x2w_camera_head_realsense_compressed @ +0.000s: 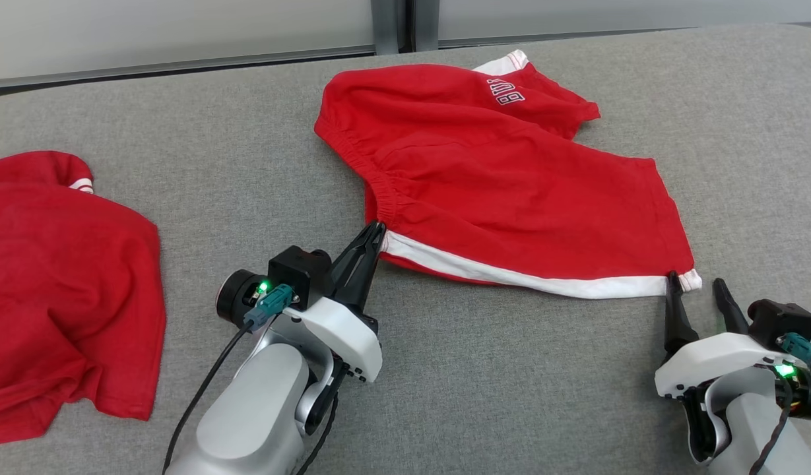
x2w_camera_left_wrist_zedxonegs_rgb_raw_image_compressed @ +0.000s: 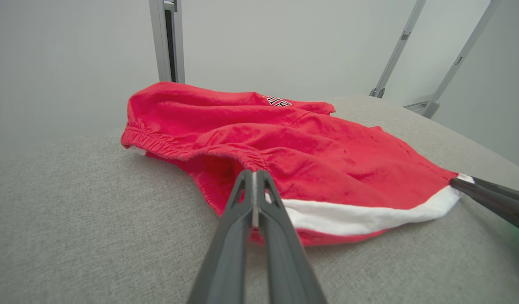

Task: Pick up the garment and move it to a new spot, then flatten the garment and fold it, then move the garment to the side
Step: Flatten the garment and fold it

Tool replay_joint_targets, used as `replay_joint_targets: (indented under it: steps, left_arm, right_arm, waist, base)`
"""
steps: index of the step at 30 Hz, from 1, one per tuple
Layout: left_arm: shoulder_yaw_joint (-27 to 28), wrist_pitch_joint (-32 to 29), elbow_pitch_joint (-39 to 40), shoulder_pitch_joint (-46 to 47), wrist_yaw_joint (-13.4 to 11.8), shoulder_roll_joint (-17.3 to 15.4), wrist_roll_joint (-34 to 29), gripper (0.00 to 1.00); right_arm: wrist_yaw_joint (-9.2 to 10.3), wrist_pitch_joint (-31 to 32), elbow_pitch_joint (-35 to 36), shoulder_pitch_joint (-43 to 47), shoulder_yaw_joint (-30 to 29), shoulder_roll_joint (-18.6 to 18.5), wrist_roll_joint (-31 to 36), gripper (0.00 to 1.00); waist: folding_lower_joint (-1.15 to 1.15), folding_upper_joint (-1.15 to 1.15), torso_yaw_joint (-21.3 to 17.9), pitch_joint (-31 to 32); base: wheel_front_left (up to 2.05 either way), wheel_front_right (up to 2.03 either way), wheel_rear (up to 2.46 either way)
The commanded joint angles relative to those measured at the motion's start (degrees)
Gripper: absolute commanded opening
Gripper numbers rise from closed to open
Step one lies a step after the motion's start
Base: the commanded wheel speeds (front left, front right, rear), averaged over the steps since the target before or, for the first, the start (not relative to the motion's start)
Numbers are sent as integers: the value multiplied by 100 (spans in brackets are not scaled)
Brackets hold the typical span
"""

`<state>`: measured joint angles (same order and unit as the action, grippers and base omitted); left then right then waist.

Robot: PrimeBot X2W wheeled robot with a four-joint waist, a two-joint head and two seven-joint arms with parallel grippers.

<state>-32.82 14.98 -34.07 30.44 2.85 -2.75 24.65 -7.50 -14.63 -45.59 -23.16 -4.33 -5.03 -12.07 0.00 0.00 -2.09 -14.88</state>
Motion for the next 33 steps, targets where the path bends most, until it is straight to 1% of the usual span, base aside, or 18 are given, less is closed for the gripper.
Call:
replay_joint_targets:
  steps: [1, 3, 4, 5, 6, 10, 14, 19, 22, 25, 27, 33]
  left_arm:
    - [-5, 24, 21, -35, -38, -26, 5, 0]
    - [-29, 24, 40, -27, -49, -24, 17, 0]
    - [-39, 25, 45, -23, -51, -25, 23, 0]
    - [-49, 25, 52, -19, -53, -26, 30, 0]
    - [-58, 25, 58, -17, -55, -25, 41, 0]
    - [-38, 25, 50, 3, -77, -66, 62, 0]
    - [3, 26, 117, -23, -74, -126, 75, 0]
    - [4, -26, 258, -9, -77, -234, 80, 0]
    - [67, -134, 484, 93, -32, -308, 180, 0]
    - [231, -402, 851, 289, 20, -373, 393, 0]
    - [259, -613, 1139, 562, 45, -526, 340, 0]
    - [415, -1274, 2018, 1173, -70, -793, 364, 0]
  right_arm:
    - [2, -5, -43, -78, 13, -42, -18, 100]
    - [2, 16, -167, -116, 59, -48, -53, 99]
    - [2, 17, -222, -132, 84, -59, -62, 75]
    - [2, 21, -275, -150, 117, -61, -104, 28]
    - [1, 26, -301, -161, 219, -57, -122, 0]
    - [3, -7, -288, -198, 421, -148, -274, 0]
    - [2, -55, 87, -162, 574, -206, -406, 0]
    - [2, -64, 1106, 14, 855, -337, -575, 0]
    - [1, -65, 1804, 1, 1006, -470, -723, 0]
    - [2, -65, 2468, -112, 959, -565, -815, 0]
    - [1, -59, 2837, -194, 918, -585, -830, 0]
    - [1, 25, 3587, -381, 706, -562, -647, 0]
  waist:
    - [0, 0, 11, -6]
    - [0, 0, 28, -7]
    - [0, 0, 35, -7]
    - [0, 0, 41, -5]
    - [0, 0, 47, -3]
    - [0, 0, 49, 44]
    - [0, 0, 47, 213]
    - [0, 0, 56, 588]
    - [0, 0, 55, 873]
    - [0, 0, 70, 1133]
    - [0, 0, 96, 1300]
    - [0, 0, 138, 1647]
  base:
    - [0, 0, 0]
    - [0, 0, 0]
    - [0, 0, 0]
    - [0, 0, 0]
    - [0, 0, 0]
    - [0, 0, 0]
    - [0, 0, 0]
    - [0, 0, 0]
    - [0, 0, 0]
    - [0, 0, 0]
    - [0, 0, 0]
    - [0, 0, 0]
